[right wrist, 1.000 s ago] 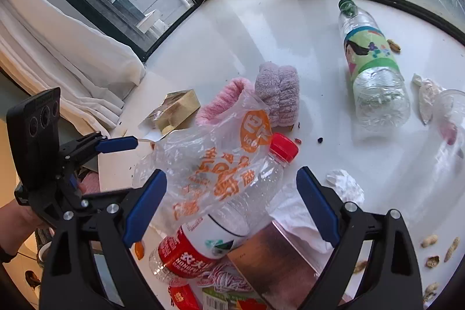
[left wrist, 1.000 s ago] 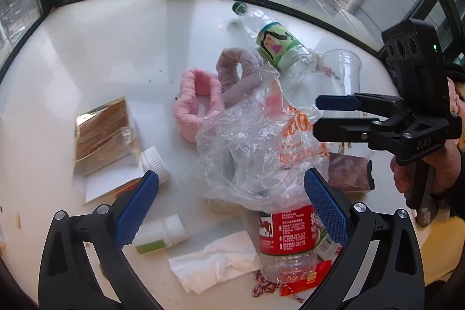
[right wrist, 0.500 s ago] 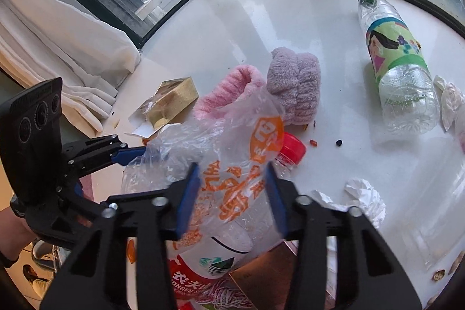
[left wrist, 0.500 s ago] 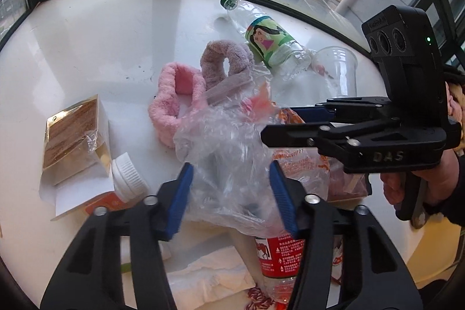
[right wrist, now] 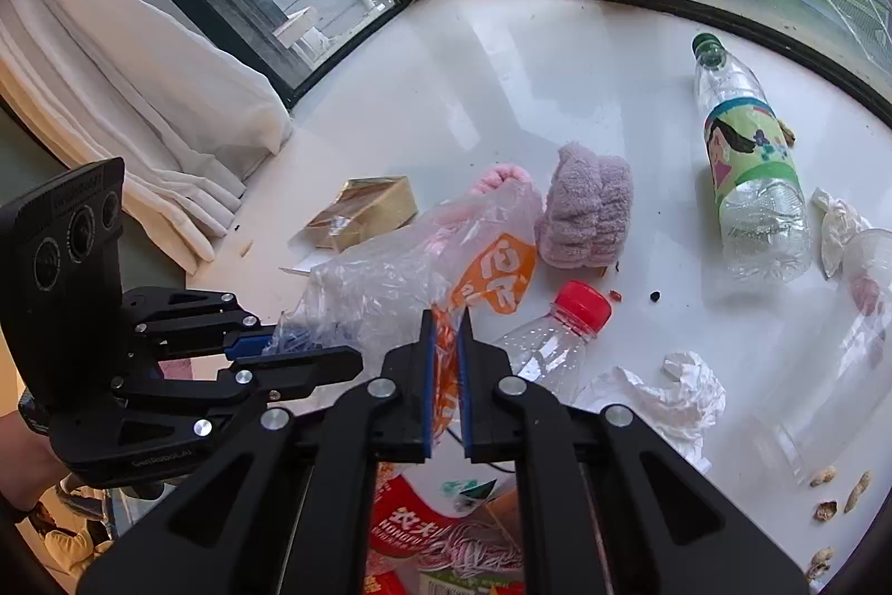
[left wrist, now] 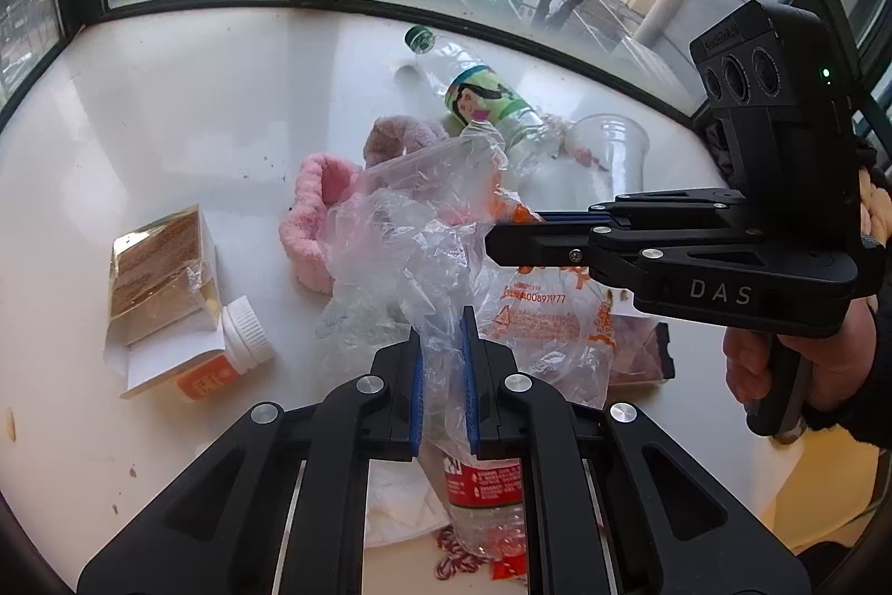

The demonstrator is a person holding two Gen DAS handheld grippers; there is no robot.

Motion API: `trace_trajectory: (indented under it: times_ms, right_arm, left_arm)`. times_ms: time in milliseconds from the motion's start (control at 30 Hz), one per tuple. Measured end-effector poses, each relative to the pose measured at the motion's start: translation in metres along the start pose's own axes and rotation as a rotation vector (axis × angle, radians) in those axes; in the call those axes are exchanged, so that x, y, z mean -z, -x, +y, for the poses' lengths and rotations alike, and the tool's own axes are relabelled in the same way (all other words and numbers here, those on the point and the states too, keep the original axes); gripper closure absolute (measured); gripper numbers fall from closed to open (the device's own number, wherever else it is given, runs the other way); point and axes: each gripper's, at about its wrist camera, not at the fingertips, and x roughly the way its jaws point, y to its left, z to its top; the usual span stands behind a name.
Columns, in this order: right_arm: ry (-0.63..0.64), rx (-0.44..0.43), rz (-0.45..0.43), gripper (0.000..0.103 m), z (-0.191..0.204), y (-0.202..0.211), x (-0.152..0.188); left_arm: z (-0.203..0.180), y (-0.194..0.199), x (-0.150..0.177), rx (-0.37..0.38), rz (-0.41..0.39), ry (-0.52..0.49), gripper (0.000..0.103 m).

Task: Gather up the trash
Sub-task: 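Grasp the clear orange-printed plastic bag with both grippers, then lift the orange-printed bag with both grippers and carry it over the wastebasket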

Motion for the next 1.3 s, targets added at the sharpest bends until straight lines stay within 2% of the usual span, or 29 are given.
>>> trace_trajectory:
  times_ms: [433, 867, 1300]
  right_arm:
    - [0.057, 0.016, -0.022, 0.094, 0.036, 0.050, 0.011]
    - [0.108, 0.009, -0.037, 0.094, 0.090, 0.096, 0.051]
    - [0.186, -0.042, -0.031, 0.094, 0.162, 0.114, 0.092]
  left_arm:
    - [-0.035, 0.053, 0.011, -0.013, -0.041, -0.017, 0.093]
    - [-0.071, 0.115, 0.054, -0.036, -0.082, -0.023, 0.093]
    - [-0.081, 0.179, 0.116, -0.120, -0.125, 0.004, 0.093]
